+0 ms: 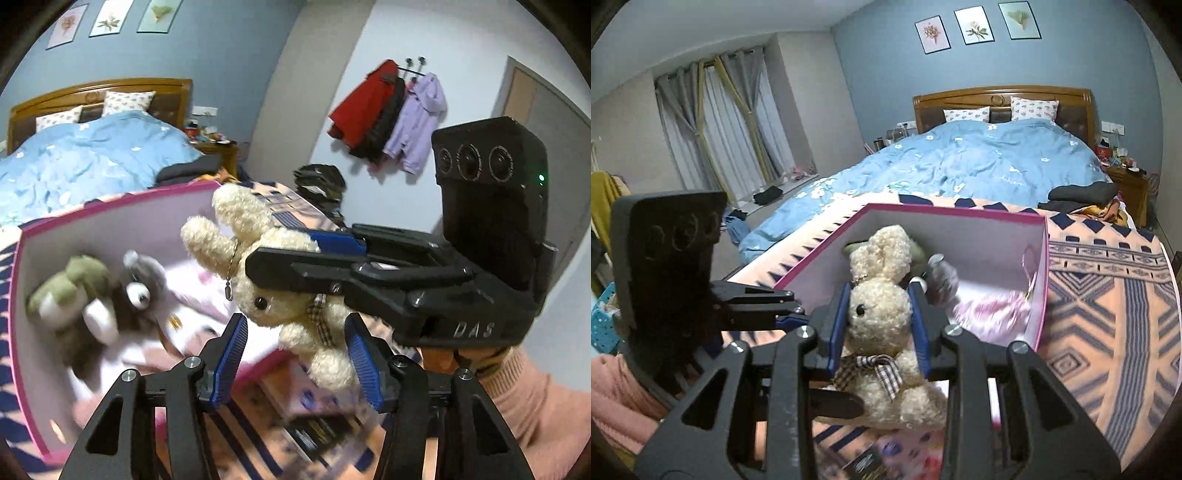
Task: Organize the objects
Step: 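Carry the cream bunny into the magenta box and release it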
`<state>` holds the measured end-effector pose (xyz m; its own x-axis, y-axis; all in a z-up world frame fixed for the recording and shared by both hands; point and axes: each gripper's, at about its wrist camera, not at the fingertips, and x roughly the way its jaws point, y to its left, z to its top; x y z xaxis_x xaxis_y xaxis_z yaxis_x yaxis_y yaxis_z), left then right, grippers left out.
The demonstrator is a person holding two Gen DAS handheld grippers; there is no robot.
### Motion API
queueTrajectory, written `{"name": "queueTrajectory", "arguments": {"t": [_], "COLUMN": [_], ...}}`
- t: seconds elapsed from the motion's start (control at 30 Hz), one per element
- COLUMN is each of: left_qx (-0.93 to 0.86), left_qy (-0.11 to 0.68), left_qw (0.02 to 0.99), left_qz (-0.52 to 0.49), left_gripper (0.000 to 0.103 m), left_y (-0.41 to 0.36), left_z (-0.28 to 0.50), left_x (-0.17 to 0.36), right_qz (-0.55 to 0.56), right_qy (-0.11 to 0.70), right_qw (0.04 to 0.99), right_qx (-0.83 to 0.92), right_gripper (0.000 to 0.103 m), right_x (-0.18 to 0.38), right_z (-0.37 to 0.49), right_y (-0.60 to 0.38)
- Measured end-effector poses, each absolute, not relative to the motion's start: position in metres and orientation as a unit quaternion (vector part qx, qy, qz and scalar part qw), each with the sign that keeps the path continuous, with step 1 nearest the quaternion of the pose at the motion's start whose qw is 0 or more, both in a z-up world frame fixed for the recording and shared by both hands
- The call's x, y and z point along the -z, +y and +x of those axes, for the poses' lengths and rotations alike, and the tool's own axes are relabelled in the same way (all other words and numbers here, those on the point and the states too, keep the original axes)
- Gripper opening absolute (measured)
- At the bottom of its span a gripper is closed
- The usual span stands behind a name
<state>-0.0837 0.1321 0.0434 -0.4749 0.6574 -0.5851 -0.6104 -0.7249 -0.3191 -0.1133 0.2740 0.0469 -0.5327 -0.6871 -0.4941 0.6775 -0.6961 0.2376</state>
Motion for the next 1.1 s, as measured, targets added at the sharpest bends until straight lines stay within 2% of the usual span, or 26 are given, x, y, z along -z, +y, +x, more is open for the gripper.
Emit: {"name": "queueTrajectory", "arguments": {"t": [0.17,0.47,0.73,0.83,0.9,1.1], "left_qx": [-0.860,-0.845,-0.854,-0.861,-0.870,-0.890], "left_qy": [-0.040,-0.055,-0.054,-0.046,-0.042,-0.033], "left_qw": [0.346,0.314,0.269,0.266,0.259,0.279], "left_qz": [-0.373,-0.429,-0.443,-0.432,-0.417,-0.360], "left_gripper": [0.049,0.048,0.049,0.055,0.067,0.076], "left_y": [0.129,0.124,0.118,0.115,0.113,0.106], "left_z": [-0.119,-0.170,-0.187,-0.180,-0.173,-0.134], "left_x": [-0.039,-0.019,-0.013,-0.015,-0.018,-0.041], "right_qz": [0.305,0.358,0.378,0.374,0.367,0.329], "right_qy": [0.011,0.028,-0.005,-0.017,-0.024,-0.049], "right_qw": [0.359,0.313,0.267,0.276,0.283,0.322], "right_qx": [0.882,0.879,0.886,0.885,0.886,0.886], "right_gripper": [0.034,0.035,0.036,0.036,0.037,0.040], "right_x": [-0.041,-0.020,-0.016,-0.015,-0.016,-0.027], "right_z": [-0.157,-0.216,-0.232,-0.222,-0.212,-0.167], "right_y": [0.262,0.251,0.261,0.268,0.273,0.289]}}
